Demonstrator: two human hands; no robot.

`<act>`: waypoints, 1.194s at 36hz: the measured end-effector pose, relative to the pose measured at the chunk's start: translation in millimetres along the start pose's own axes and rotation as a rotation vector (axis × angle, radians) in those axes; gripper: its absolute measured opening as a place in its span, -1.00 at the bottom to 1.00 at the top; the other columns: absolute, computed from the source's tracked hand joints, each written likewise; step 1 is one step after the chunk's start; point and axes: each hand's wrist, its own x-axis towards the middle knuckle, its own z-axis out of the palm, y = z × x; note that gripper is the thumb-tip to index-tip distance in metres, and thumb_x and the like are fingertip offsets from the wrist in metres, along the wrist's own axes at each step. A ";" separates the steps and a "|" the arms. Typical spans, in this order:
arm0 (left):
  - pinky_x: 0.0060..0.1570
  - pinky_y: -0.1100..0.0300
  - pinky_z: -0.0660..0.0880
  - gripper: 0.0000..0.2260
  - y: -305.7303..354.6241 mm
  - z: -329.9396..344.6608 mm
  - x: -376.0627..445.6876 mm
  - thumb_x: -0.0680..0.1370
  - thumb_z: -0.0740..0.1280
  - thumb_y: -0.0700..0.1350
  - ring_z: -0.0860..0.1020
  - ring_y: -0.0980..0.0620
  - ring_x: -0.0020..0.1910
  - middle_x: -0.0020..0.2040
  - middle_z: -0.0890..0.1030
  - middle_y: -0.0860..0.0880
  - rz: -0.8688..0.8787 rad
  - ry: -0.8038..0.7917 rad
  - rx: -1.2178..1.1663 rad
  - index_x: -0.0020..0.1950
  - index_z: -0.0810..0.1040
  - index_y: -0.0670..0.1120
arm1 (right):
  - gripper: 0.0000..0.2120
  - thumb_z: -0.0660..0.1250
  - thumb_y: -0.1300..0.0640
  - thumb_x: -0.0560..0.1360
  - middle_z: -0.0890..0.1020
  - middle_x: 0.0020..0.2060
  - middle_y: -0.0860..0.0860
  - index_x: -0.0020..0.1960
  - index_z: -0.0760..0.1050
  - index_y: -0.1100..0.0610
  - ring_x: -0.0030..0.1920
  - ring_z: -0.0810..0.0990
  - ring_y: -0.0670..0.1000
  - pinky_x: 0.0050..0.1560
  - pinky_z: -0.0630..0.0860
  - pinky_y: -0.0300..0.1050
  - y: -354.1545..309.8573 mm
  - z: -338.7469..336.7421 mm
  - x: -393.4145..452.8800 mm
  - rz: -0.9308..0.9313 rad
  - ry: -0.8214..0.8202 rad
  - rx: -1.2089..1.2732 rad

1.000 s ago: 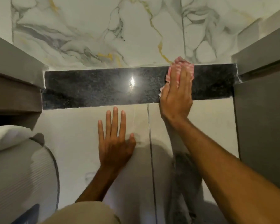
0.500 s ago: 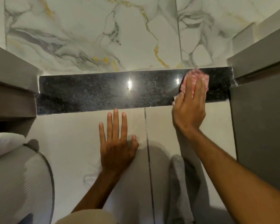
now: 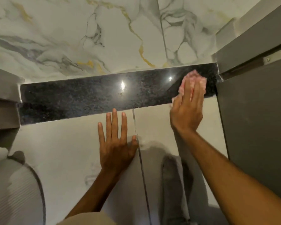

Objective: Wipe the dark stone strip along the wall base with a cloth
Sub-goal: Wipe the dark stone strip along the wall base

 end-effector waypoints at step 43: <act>0.72 -0.30 -0.01 -0.31 19.9 7.1 8.2 0.70 0.17 0.14 0.09 -0.25 0.76 0.76 0.11 -0.27 0.083 0.012 -0.049 0.77 0.15 -0.13 | -0.33 0.21 0.05 0.72 0.17 0.79 0.08 0.80 0.13 0.07 0.80 0.12 0.09 0.74 0.31 0.00 -29.4 14.2 8.9 -0.384 -0.144 0.036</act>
